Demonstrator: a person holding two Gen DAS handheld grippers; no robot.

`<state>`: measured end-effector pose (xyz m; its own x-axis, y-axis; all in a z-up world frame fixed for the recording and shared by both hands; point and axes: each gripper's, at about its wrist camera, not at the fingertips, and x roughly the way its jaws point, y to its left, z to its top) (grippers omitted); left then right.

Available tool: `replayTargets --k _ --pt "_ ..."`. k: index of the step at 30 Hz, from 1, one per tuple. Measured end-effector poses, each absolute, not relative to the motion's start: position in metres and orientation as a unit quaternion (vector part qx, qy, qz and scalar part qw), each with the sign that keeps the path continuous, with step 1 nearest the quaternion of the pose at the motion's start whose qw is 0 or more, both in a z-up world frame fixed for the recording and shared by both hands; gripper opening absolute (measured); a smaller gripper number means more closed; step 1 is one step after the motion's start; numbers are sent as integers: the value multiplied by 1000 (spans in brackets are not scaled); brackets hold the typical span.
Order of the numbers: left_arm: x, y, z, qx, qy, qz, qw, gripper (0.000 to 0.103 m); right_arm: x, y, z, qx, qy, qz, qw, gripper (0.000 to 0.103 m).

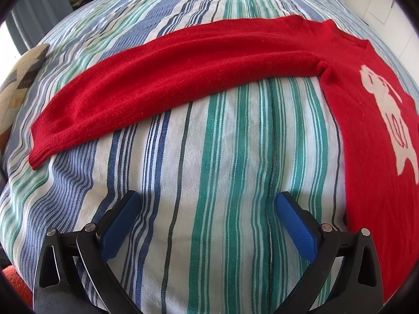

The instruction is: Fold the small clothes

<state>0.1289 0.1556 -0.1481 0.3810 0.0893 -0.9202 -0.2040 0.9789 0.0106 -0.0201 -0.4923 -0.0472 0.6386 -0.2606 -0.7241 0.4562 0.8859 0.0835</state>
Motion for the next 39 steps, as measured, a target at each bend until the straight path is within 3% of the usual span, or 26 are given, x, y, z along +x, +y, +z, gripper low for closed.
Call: replayTargets --k 39 --pt "122 151 -149 -48 541 91 835 103 -19 -484 -44 127 374 -196 898 74"
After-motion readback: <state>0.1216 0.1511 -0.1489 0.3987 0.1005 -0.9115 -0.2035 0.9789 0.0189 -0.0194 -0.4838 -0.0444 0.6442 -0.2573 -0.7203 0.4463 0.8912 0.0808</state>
